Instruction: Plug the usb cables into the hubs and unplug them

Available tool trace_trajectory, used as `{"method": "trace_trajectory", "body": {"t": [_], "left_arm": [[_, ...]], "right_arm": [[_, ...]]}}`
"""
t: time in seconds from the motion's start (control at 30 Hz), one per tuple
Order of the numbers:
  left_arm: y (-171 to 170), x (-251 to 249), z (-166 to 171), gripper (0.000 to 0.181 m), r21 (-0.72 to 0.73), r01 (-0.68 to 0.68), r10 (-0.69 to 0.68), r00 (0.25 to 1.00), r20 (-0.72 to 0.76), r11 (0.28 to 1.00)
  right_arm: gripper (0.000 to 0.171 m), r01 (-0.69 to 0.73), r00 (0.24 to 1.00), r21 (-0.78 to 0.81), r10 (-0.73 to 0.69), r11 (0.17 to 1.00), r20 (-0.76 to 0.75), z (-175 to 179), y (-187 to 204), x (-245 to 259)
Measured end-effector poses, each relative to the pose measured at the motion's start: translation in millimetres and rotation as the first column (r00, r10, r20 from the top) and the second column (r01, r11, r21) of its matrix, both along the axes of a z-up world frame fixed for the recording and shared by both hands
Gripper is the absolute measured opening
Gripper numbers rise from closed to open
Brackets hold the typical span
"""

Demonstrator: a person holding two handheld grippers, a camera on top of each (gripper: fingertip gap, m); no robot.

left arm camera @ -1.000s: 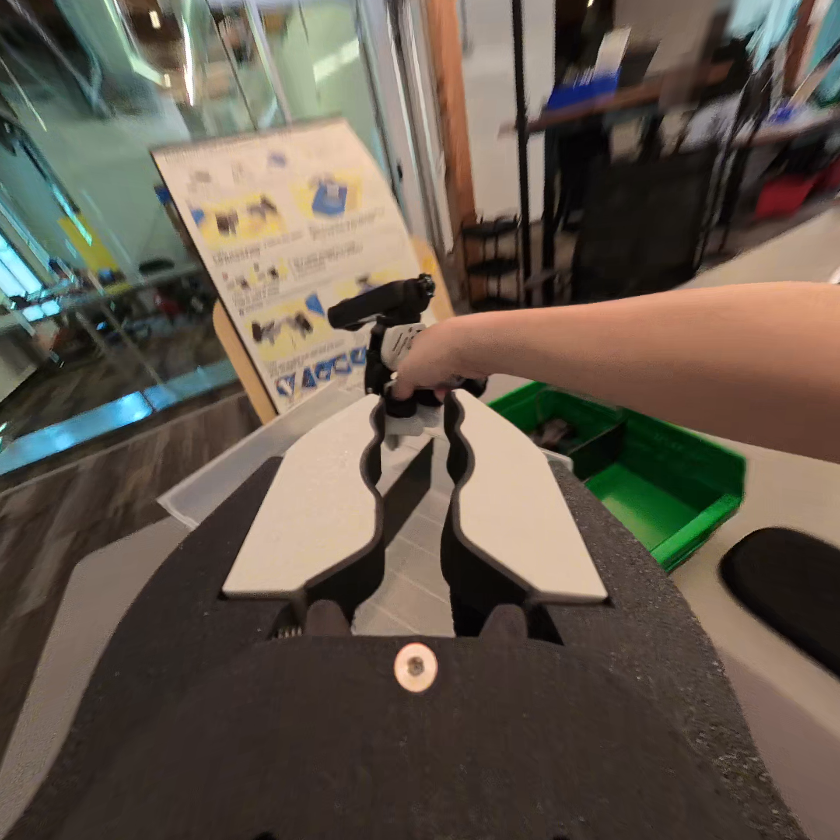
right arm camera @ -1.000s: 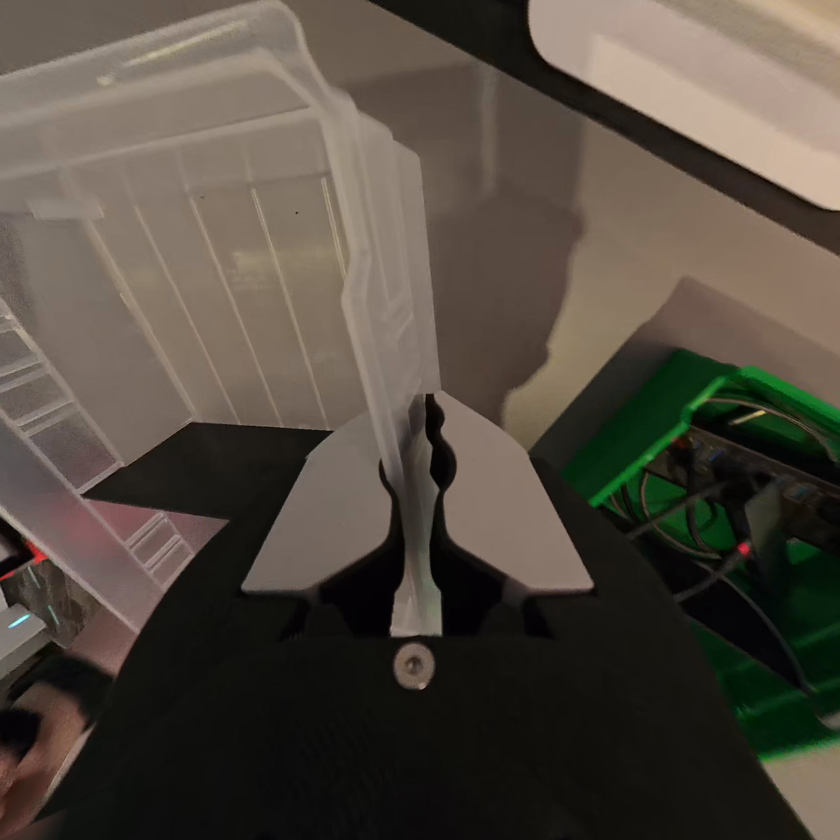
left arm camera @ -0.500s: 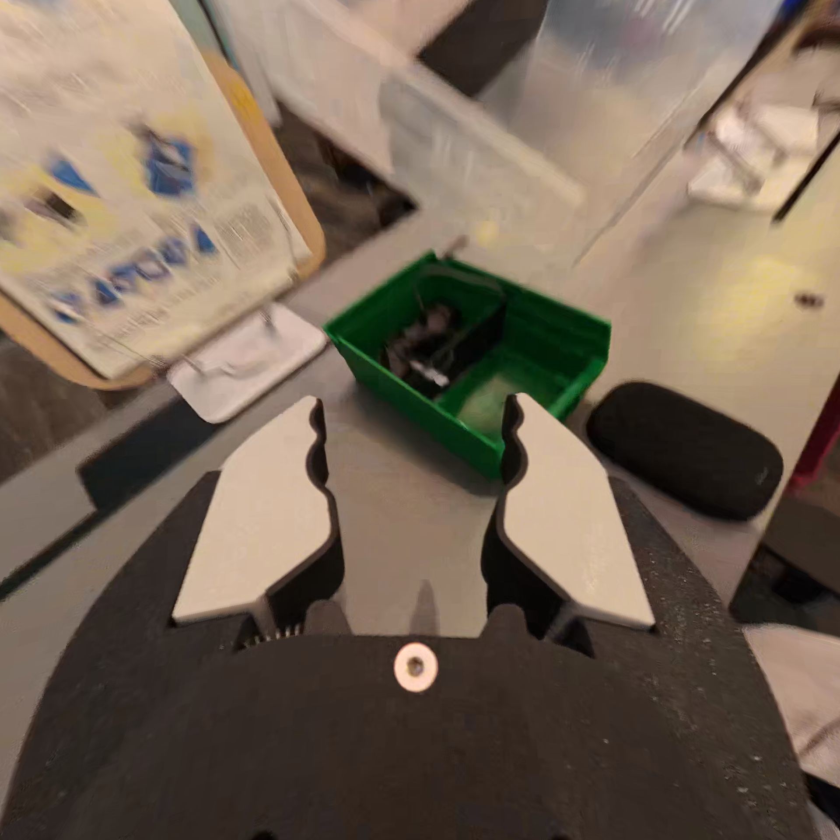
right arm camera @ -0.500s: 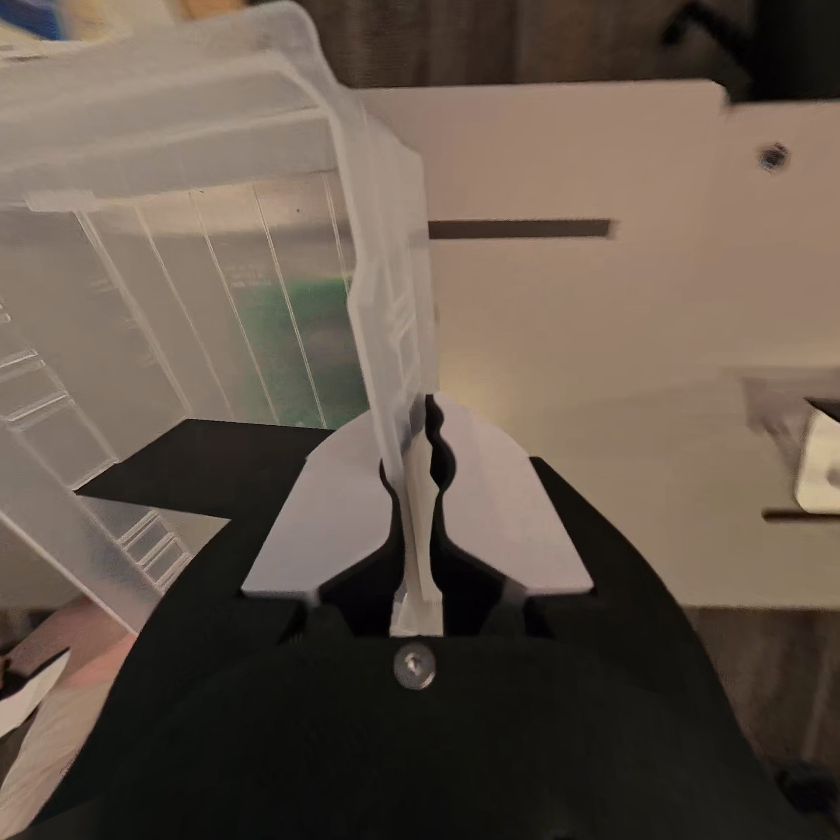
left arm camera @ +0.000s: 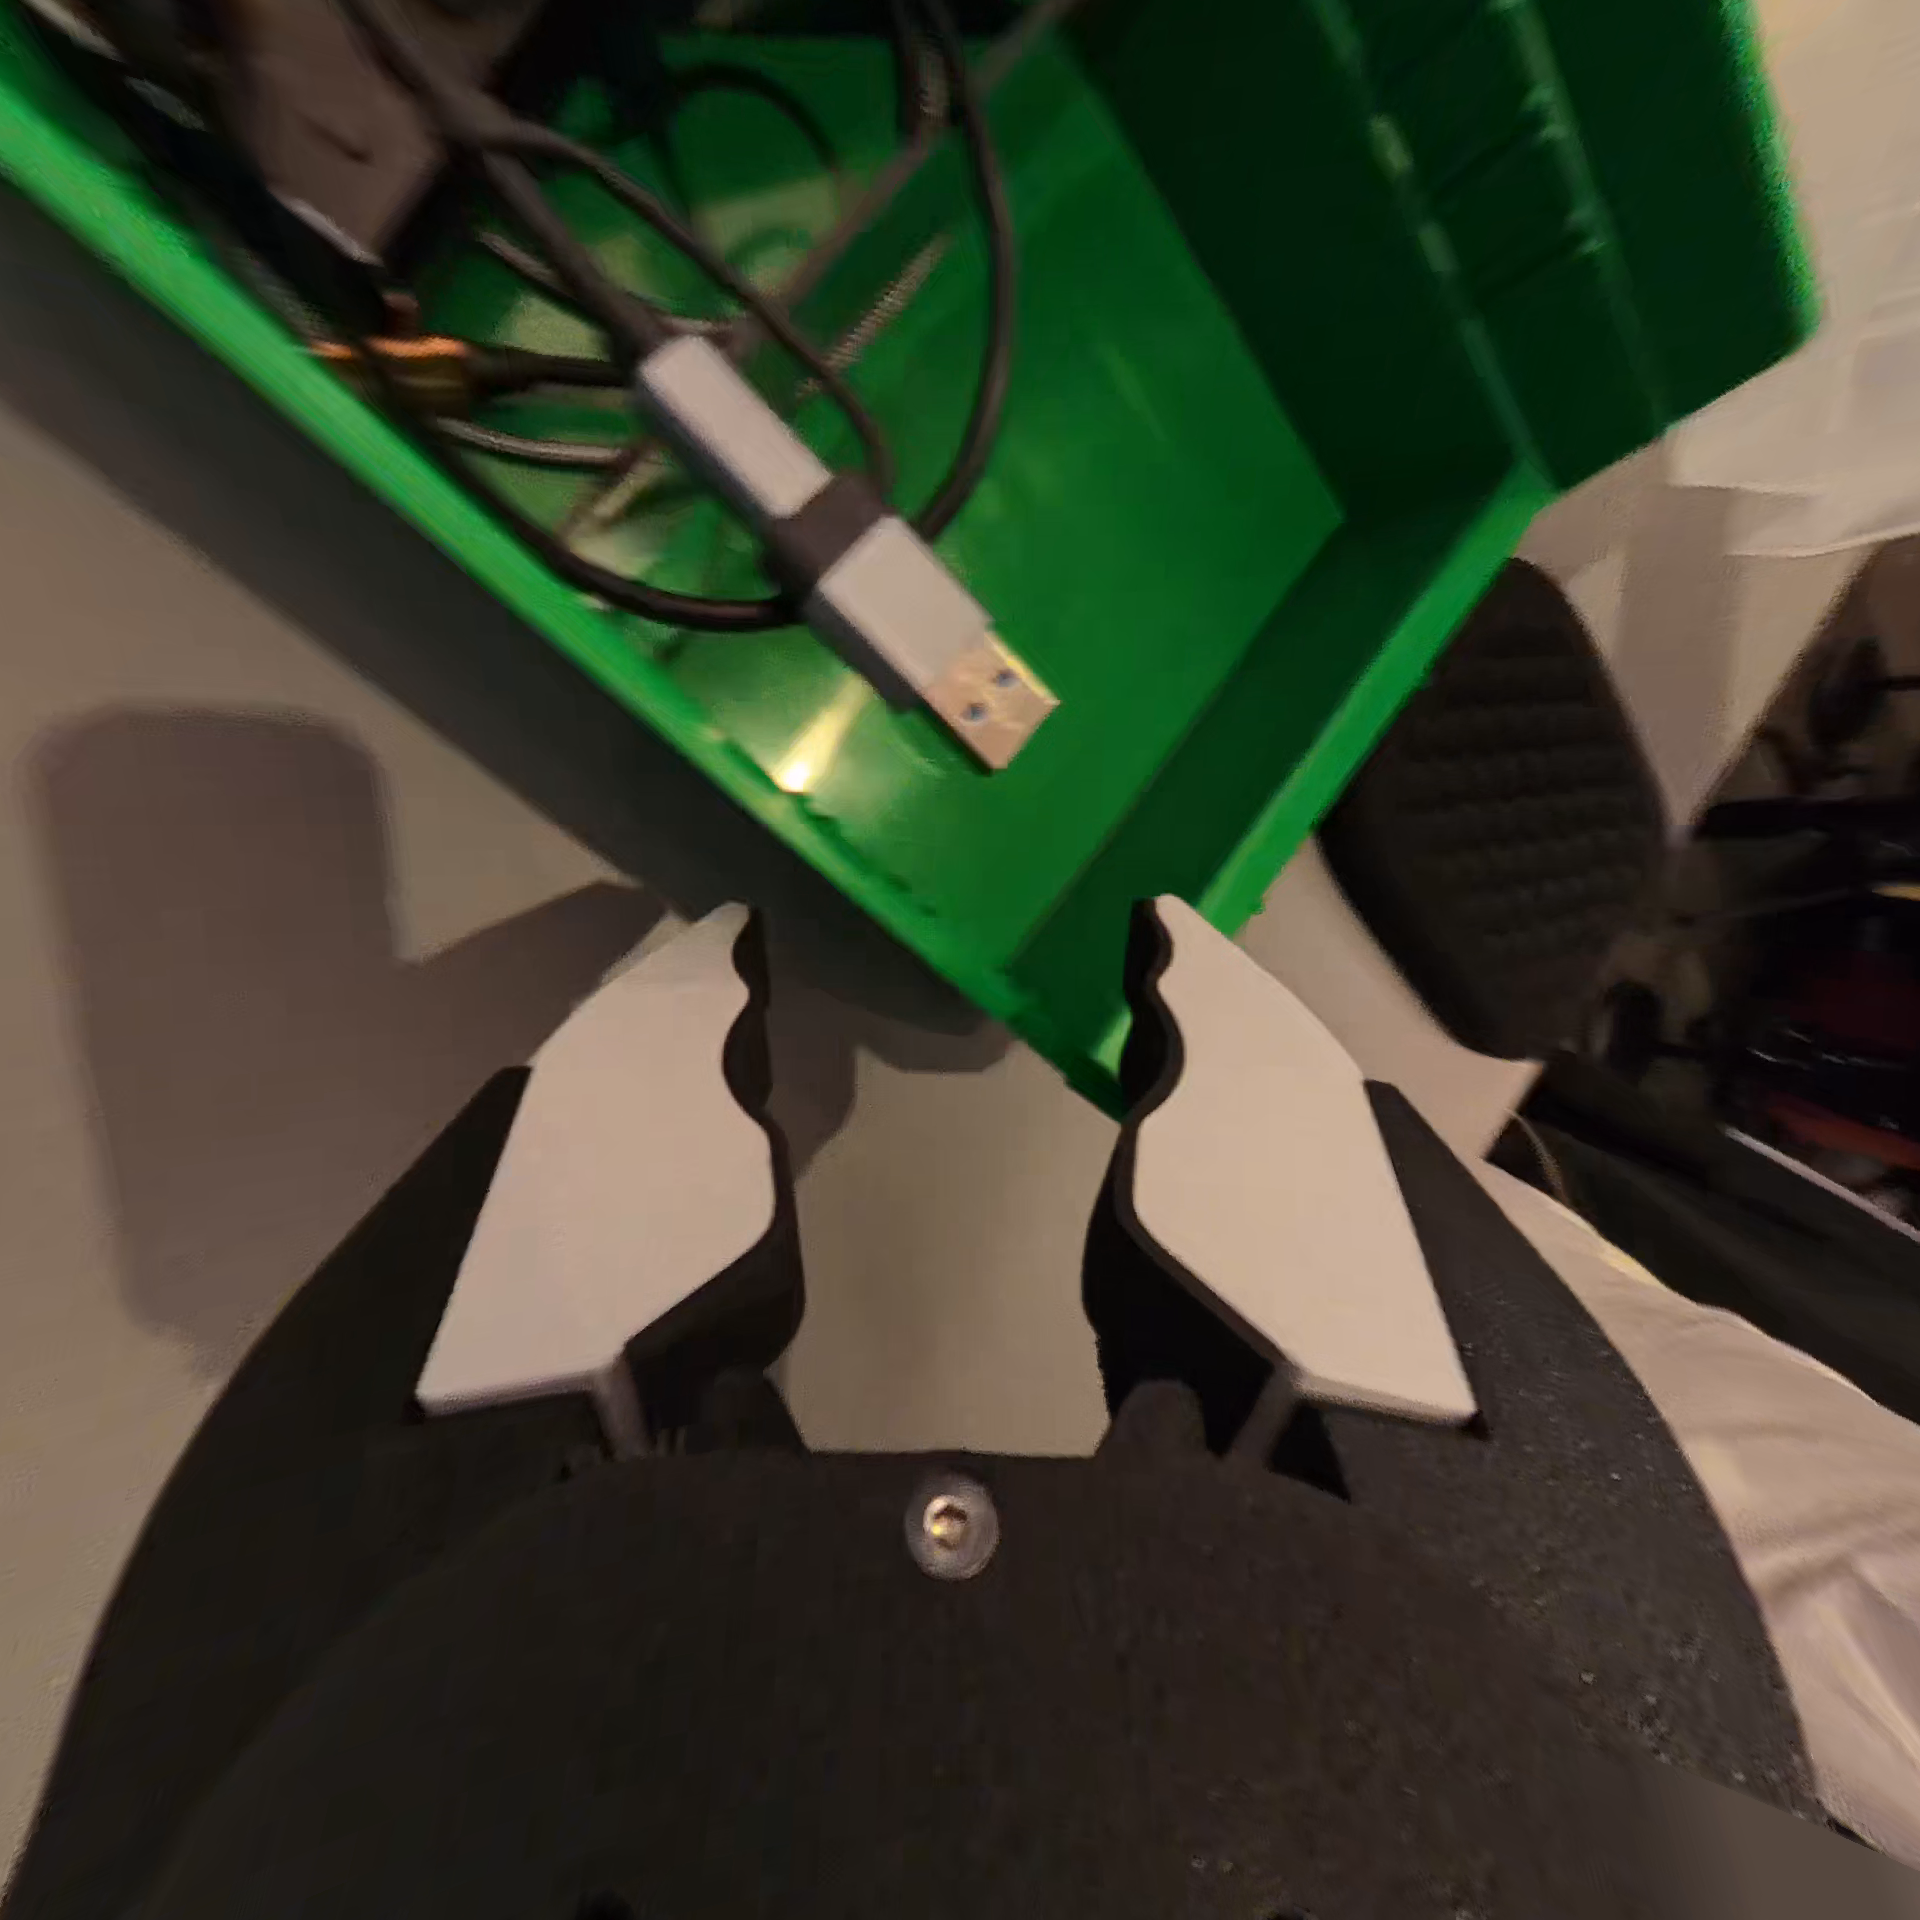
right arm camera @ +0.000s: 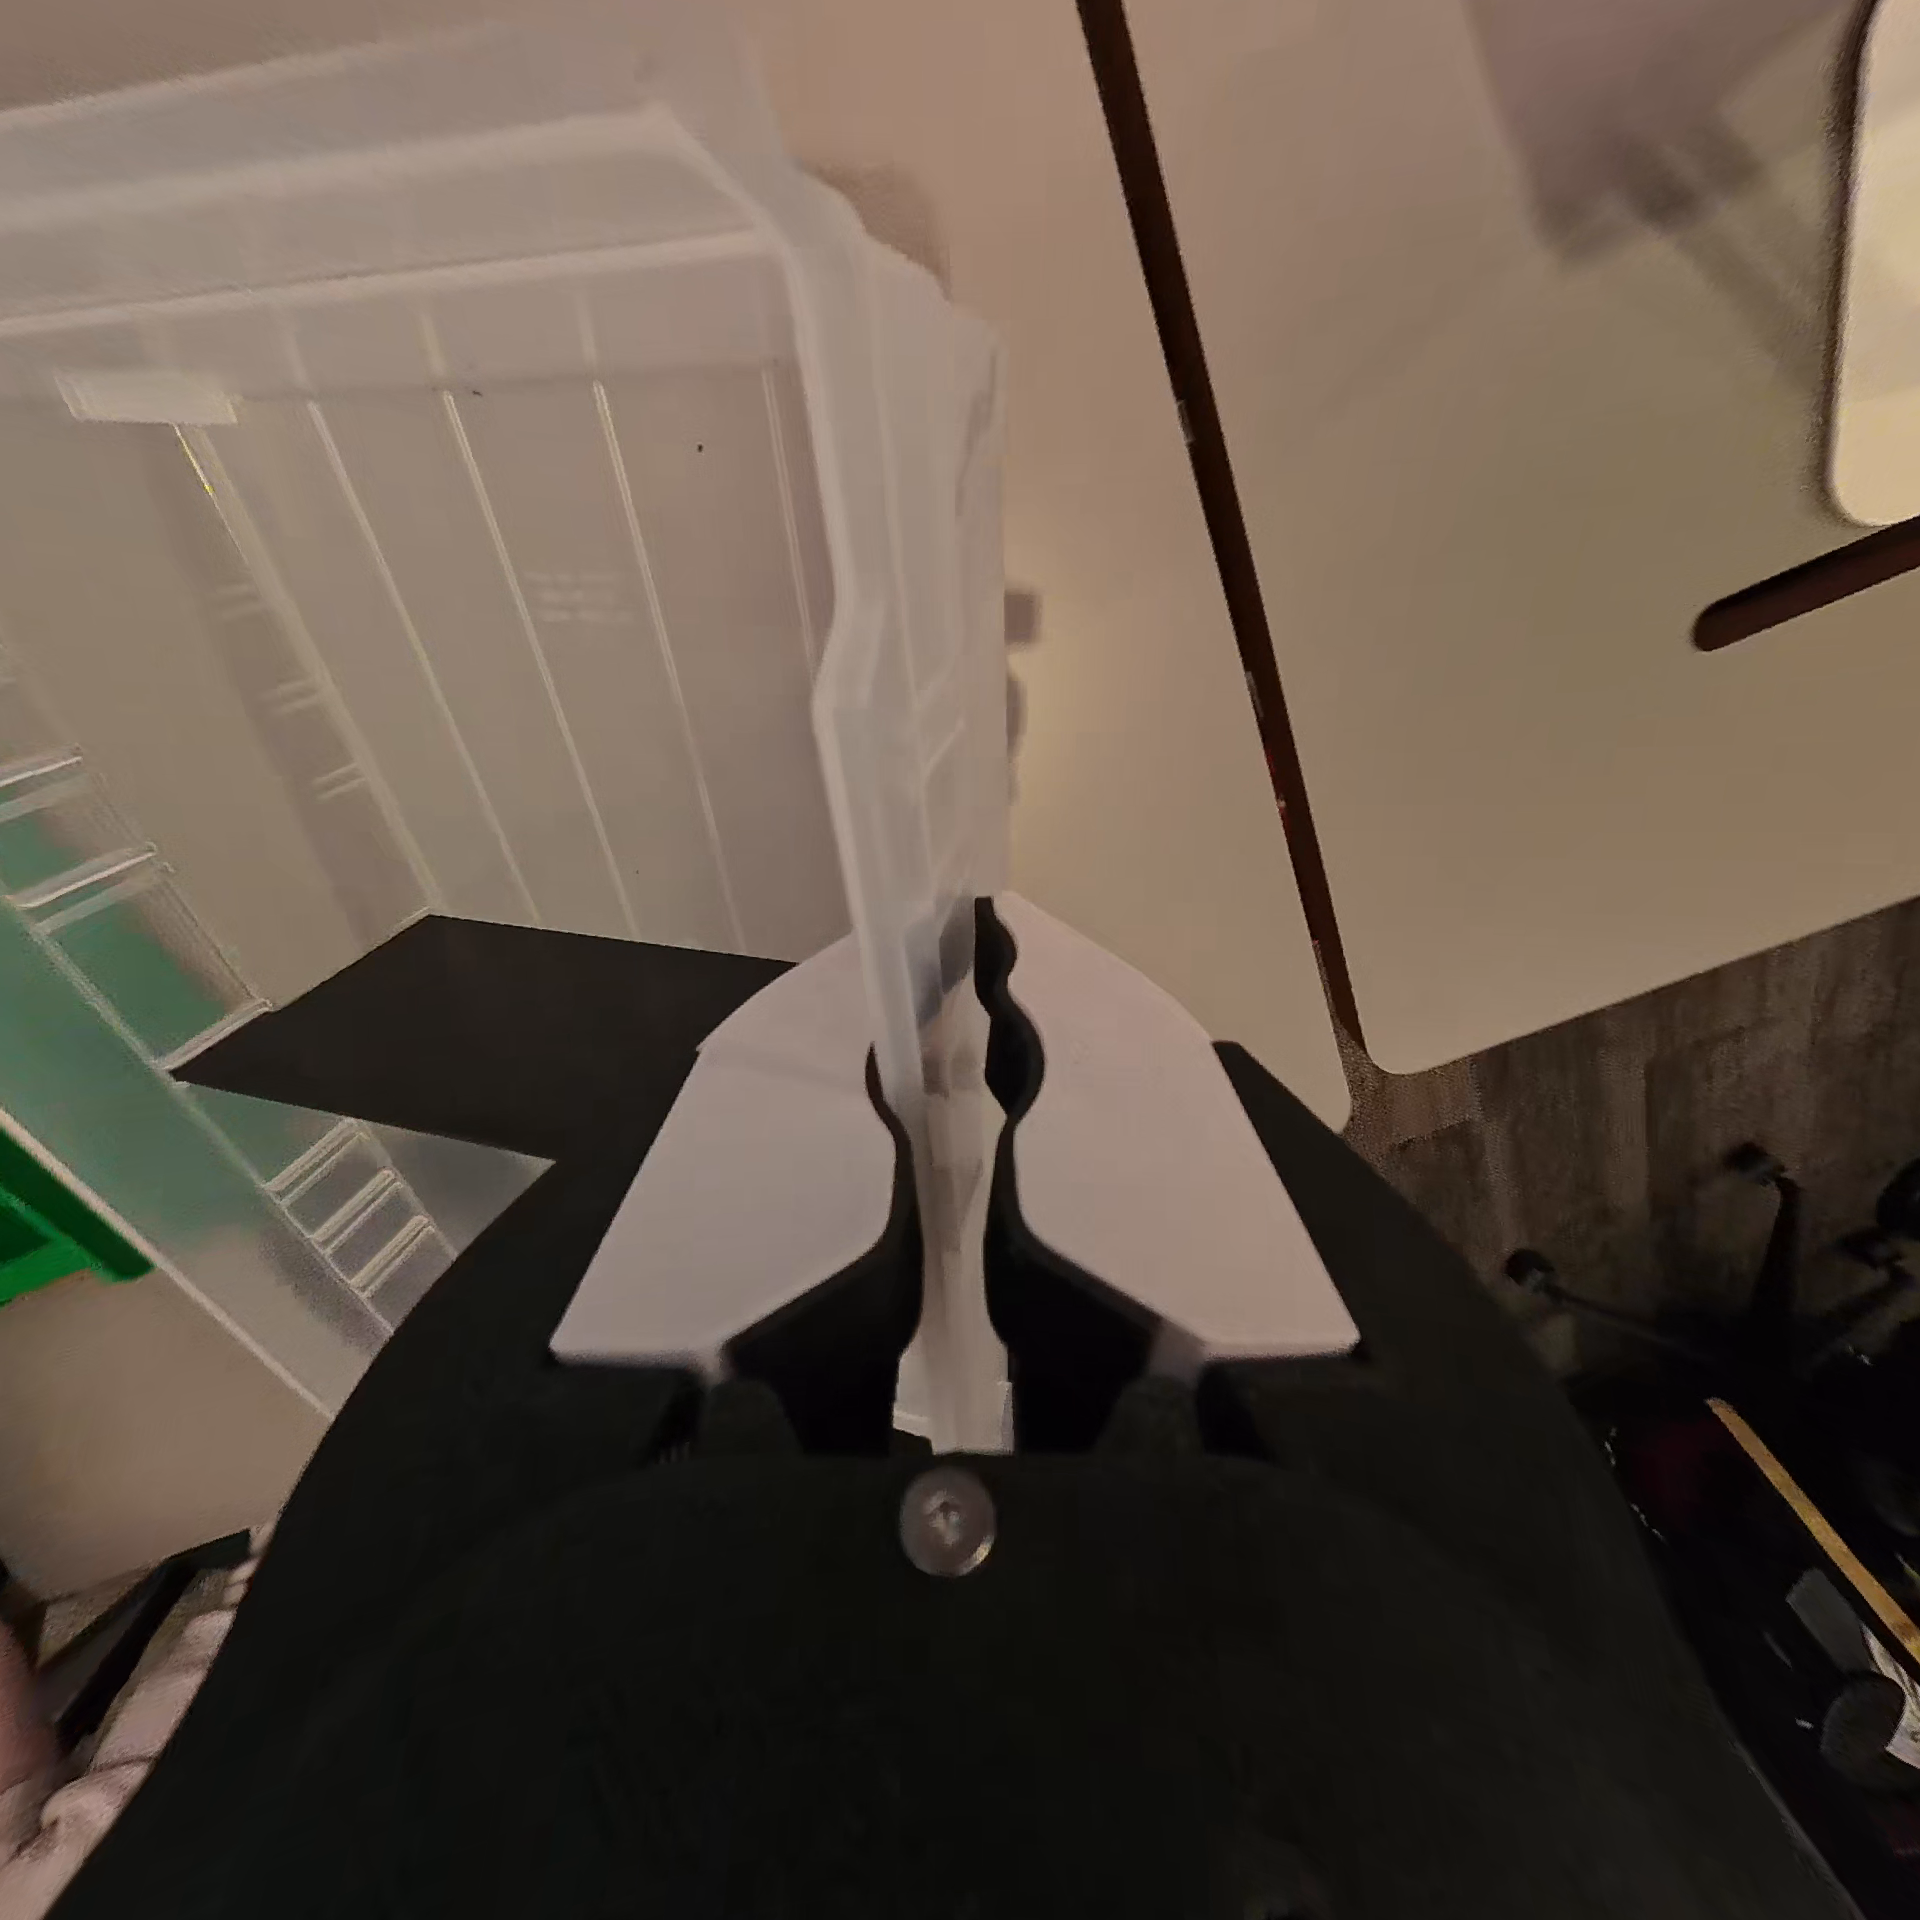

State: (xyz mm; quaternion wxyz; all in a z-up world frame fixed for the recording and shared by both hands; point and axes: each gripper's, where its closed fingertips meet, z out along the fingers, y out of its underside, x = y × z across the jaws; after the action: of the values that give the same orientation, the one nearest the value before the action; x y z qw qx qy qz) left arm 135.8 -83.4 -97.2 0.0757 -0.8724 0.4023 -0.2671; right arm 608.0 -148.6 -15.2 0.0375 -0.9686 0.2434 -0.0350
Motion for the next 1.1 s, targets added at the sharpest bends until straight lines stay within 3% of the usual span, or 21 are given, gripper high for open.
{"method": "trace_trajectory", "body": {"t": [0.1,0.2,0.33,0.47,0.7,0.9,1.1], "left_arm": [[-9,0,0,0.050,-0.090,0.022,-0.022,1.000,0.001,0.996],[-11,-10,4,0.024,-0.118,0.071,-0.070,0.997,0.010,0.990],[7,-36,5,0.019,-0.140,0.026,-0.026,1.000,-0.003,0.990],[43,-80,8,0.014,-0.167,-0.105,0.108,0.994,0.006,0.980],[99,-180,8,0.012,-0.045,-0.345,0.344,0.939,-0.025,0.937],[98,-250,10,0.014,-0.094,-0.442,0.444,0.896,0.001,0.892],[93,-331,12,0.017,-0.150,-0.633,0.646,0.762,0.052,0.759]], "right_arm": [[0.008,-0.012,0.999,-0.027,0.011,1.000,-0.035,-29,-5,2],[0.008,-0.022,0.999,-0.035,0.020,0.999,-0.047,-43,-1,-1],[0.008,-0.050,0.996,0.005,0.050,0.999,-0.078,-44,16,-15],[0.009,-0.084,0.994,0.032,0.086,0.996,-0.065,-37,35,-29],[0.009,-0.147,0.983,0.042,0.151,0.988,-0.107,-48,61,-59],[0.008,-0.174,0.970,0.057,0.181,0.983,-0.165,-65,78,-79],[0.008,-0.188,0.958,0.071,0.198,0.980,-0.205,-81,97,-96]]}}
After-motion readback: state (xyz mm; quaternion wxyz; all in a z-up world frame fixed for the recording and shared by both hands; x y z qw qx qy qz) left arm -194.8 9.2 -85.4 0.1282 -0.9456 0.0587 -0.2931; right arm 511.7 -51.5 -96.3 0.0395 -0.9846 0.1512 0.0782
